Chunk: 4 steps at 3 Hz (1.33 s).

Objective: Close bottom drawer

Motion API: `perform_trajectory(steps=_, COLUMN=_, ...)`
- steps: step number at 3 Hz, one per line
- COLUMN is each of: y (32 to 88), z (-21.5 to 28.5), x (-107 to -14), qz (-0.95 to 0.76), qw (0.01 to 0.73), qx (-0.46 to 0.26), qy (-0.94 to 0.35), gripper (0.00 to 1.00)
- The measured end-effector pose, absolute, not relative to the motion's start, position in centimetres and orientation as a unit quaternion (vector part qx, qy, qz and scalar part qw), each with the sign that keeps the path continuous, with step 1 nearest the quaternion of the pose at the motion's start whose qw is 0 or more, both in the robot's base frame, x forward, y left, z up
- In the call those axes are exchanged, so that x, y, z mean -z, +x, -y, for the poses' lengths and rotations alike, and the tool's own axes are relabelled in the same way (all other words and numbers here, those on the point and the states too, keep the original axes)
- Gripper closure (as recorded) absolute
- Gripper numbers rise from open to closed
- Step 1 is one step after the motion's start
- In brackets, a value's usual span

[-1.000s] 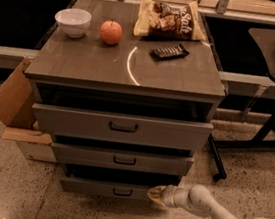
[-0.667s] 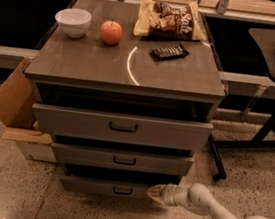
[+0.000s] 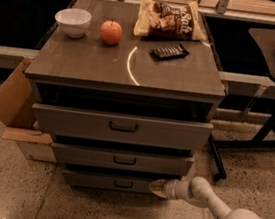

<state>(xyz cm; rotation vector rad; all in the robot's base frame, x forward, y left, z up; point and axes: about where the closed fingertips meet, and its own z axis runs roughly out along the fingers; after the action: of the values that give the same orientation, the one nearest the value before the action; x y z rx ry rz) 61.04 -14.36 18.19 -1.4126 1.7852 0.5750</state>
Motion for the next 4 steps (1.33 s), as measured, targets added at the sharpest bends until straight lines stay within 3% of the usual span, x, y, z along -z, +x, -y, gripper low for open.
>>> perform_trajectory(steps=2, y=59.5, z=14.4, x=-18.7, qz=-0.682, qw=0.374, qx=-0.243, qy=-0.58, gripper=1.0)
perform_trajectory(steps=4, y=50.7, z=14.3, x=-23.1, qz=-0.604, qw=0.368, qx=-0.287, qy=-0.646, gripper=1.0)
